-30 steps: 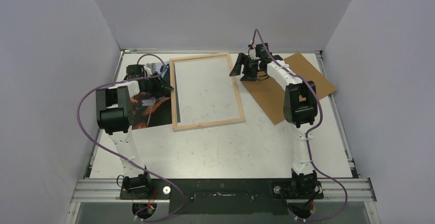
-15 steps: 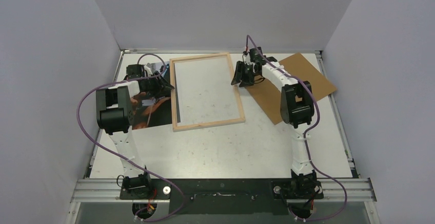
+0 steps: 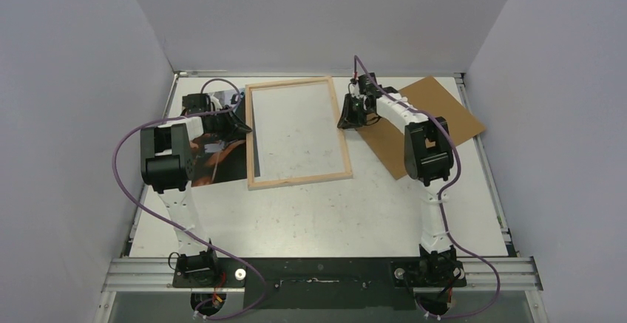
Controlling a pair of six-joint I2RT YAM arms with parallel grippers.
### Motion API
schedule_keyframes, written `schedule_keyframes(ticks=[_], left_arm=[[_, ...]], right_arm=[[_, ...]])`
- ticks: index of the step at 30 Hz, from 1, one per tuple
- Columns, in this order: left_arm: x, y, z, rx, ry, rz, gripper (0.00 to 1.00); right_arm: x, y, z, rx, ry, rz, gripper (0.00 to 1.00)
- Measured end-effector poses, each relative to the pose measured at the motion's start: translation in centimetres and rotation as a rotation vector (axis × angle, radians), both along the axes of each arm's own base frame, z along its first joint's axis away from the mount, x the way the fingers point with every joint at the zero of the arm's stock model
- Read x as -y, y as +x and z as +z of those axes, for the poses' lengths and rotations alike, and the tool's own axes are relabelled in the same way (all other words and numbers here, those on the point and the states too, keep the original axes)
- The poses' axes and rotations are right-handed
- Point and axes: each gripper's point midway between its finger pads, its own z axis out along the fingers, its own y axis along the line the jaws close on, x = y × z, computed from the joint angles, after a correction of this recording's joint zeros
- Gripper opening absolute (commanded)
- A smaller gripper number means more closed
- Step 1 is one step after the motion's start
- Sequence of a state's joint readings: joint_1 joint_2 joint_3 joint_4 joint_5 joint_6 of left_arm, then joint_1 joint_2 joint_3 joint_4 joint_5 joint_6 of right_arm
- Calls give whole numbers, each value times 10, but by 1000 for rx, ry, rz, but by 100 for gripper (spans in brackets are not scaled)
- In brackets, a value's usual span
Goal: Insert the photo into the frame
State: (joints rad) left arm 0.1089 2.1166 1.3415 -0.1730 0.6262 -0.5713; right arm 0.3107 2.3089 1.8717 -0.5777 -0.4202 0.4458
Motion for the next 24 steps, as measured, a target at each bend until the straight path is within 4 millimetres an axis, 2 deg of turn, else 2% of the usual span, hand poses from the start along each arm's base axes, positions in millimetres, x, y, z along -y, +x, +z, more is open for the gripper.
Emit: schedule_keyframes(ticks=[3, 8, 12, 18, 21, 24], left_arm=[[3, -2, -1, -2, -1, -7, 32], [14, -14, 0, -8, 9, -28, 32], [29, -34, -1, -25, 42, -52, 32], [45, -83, -1, -74, 113, -86, 43], [52, -100, 0, -101, 123, -118, 46], [55, -105, 3, -119, 138, -147, 47]], right_arm=[[4, -10, 0, -7, -2, -4, 19], [15, -40, -1, -41, -26, 12, 21], [29, -77, -2, -88, -63, 39, 25], [42, -118, 2, -134, -123, 79, 46], [46, -126, 9, -141, -144, 74, 49], [48, -119, 18, -115, -168, 50, 50]])
